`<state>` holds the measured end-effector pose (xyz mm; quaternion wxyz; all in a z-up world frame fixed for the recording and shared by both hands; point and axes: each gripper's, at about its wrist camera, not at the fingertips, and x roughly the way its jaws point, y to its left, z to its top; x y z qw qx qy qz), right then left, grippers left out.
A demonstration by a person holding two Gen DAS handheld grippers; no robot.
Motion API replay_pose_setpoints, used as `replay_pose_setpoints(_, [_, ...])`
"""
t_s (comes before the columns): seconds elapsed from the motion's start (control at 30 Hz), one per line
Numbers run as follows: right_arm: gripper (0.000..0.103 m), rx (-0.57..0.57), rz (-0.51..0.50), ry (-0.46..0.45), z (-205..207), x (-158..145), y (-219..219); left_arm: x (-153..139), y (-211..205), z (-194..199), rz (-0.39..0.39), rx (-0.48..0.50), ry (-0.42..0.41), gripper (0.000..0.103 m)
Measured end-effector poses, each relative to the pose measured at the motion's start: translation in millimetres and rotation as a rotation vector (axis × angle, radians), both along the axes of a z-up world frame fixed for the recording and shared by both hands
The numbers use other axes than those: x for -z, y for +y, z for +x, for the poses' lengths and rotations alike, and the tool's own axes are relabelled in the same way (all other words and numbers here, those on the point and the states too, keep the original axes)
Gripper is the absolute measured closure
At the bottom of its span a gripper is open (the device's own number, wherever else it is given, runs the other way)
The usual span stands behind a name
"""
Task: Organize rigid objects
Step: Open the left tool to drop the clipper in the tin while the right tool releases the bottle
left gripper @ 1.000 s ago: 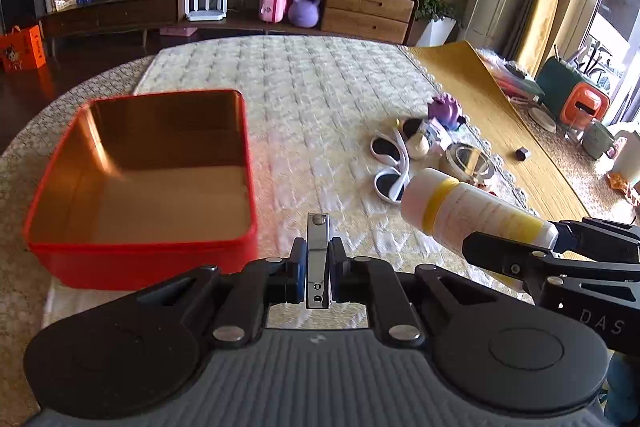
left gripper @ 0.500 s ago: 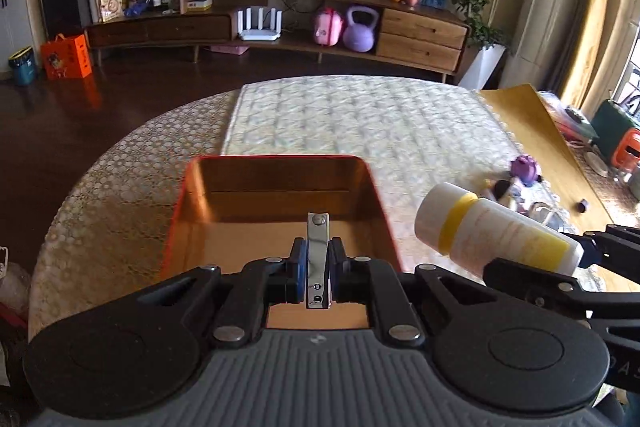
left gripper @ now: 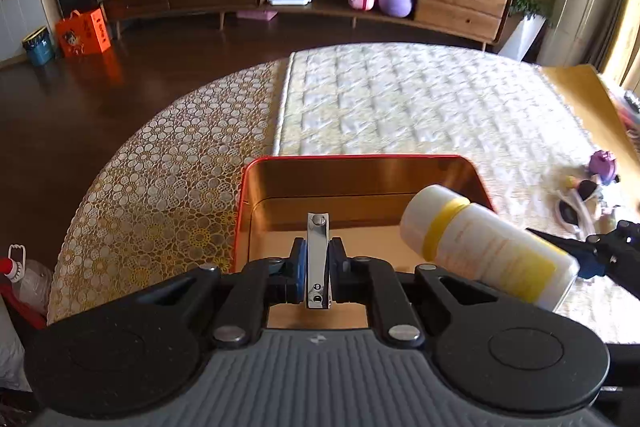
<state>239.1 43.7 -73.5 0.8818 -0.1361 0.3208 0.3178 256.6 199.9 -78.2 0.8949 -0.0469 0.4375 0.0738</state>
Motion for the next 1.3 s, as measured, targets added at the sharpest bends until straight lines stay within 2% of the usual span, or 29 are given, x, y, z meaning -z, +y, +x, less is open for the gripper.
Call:
replay_pose_setpoints(0.2, [0.059, -0.008, -0.045, 0.027, 12, 18, 19, 18, 2, 24, 0.04, 0.021, 0.057, 0.092])
replay_pose_setpoints(0.37, [0.059, -0.027, -0.07, 0.019, 12, 24, 28, 28, 5, 37, 0.044, 0.021, 0.085, 0.092])
replay_pose_setpoints(0.57, [0.059, -0.053, -0.086, 0.056, 10, 32, 33, 36, 10, 47, 0.036, 0.014, 0.109, 0.092])
replay_pose_setpoints(0.77, [0.059, -0.059, -0.097, 0.102, 8, 39, 36, 39, 10, 51, 0.047, 0.022, 0.113, 0.092])
replay_pose_setpoints(0.93, [0.058, -0.059, -0.115, 0.088, 4, 41, 38, 40, 9, 51, 0.056, 0.024, 0.114, 0.092])
replay_pose_setpoints(1.07, [0.058, -0.054, -0.093, 0.105, 8, 38, 35, 40, 6, 51, 0.076, 0.014, 0.122, 0.092])
replay_pose_setpoints(1.3, [0.055, -0.049, -0.074, 0.115, 5, 35, 24, 39, 6, 49, 0.068, 0.01, 0.136, 0.091])
